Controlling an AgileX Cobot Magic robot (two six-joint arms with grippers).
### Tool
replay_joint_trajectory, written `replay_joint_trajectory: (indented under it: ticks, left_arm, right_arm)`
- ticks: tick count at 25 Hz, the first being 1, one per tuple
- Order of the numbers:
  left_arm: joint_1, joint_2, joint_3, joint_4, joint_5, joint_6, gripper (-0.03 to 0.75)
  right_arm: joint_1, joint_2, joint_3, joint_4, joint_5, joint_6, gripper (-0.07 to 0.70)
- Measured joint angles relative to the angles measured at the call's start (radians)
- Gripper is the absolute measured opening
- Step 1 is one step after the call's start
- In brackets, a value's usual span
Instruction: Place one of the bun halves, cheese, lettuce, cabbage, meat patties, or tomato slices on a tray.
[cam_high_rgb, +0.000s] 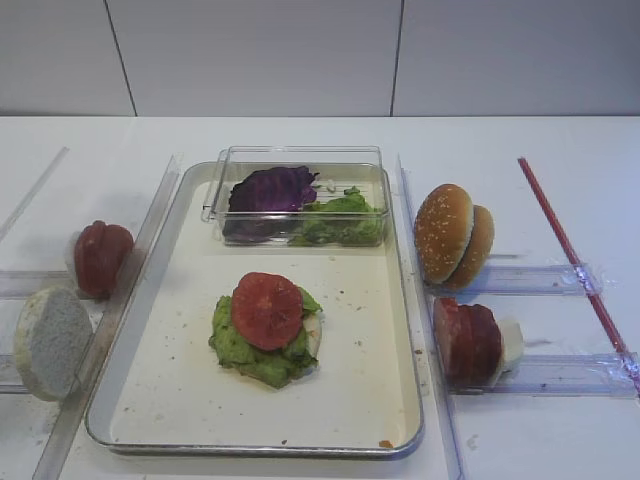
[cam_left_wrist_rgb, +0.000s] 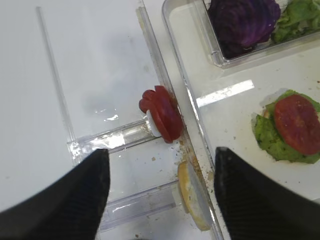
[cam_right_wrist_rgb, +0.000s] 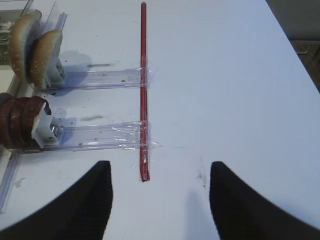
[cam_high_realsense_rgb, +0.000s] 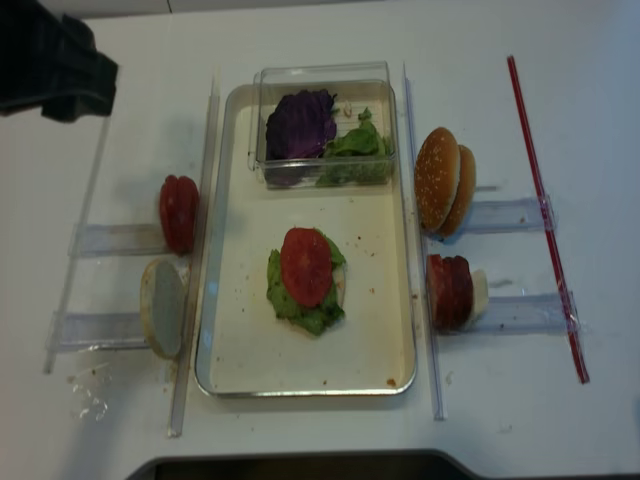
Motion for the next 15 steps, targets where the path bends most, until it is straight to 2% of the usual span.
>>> replay_joint_trajectory:
  ticks: [9,15]
  left_arm:
    - [0.000,-0.151,0.000,0.000,0.005,-0.016,0.433]
    - [0.004,-0.302,0.098,0.000,0.008,-0.035,0.433]
  right_arm:
    - [0.000,0.000,0.000,0.000,-0.002,0.002,0.445]
    - [0.000,0.000,0.000,0.000,-0.002,0.002,0.445]
